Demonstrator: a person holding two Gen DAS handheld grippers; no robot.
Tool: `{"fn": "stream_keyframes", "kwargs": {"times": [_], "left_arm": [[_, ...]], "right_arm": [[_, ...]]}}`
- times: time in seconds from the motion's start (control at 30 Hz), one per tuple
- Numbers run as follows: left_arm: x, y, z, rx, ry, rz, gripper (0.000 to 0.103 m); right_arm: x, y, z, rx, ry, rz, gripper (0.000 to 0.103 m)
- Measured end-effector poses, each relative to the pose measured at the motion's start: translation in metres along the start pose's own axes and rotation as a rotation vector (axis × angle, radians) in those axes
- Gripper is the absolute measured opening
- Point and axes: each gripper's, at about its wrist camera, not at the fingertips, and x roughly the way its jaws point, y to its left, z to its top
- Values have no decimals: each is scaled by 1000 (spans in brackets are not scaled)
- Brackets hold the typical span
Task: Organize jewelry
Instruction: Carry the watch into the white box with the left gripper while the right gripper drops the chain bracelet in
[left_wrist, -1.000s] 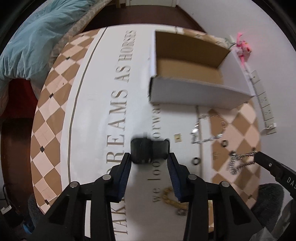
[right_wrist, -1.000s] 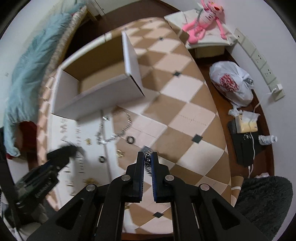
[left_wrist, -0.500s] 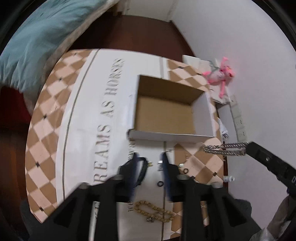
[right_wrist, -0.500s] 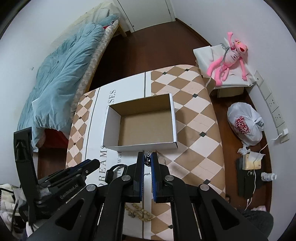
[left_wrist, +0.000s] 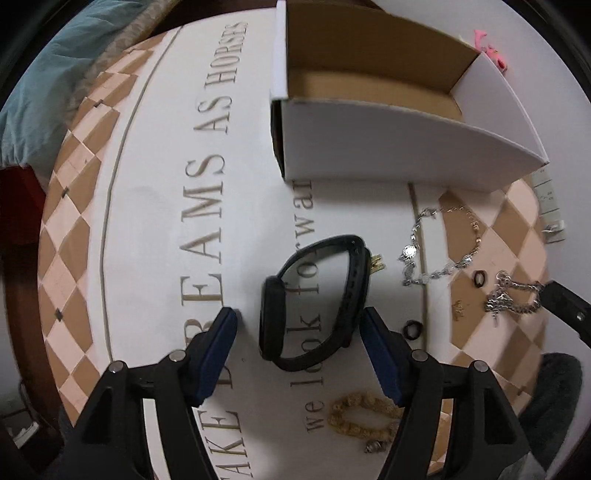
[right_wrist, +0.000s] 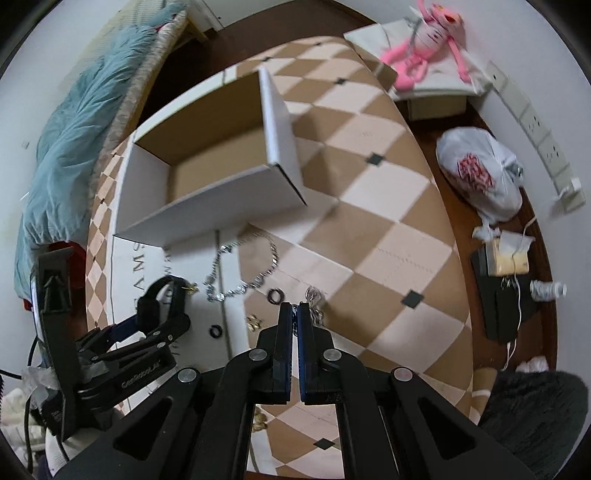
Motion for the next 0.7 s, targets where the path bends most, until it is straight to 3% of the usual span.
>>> {"fn": "stream_keyframes", "kwargs": {"times": [0.1, 0.13, 0.33, 0.53, 0.6, 0.7], "left_arm": [[-1, -6, -2, 16, -35, -9, 60], [-4, -7, -3, 21, -56, -3, 48], [-22, -5, -12, 12, -99, -40, 44], [-93, 0, -14, -15, -204, -147, 44], [-120, 0, -5, -14, -249, -180, 44], [-147, -4, 34, -13, -290, -219, 44]], "right_arm": [[-2, -5, -1, 15, 0, 17, 2], [-4, -5, -1, 15, -3, 21, 2], [-31, 7, 7, 0, -52, 71, 2], [-79, 34, 23, -63, -124, 133, 2], [-97, 44, 33, -87, -154, 158, 2], [-120, 60, 56, -126, -197, 181, 2]]}}
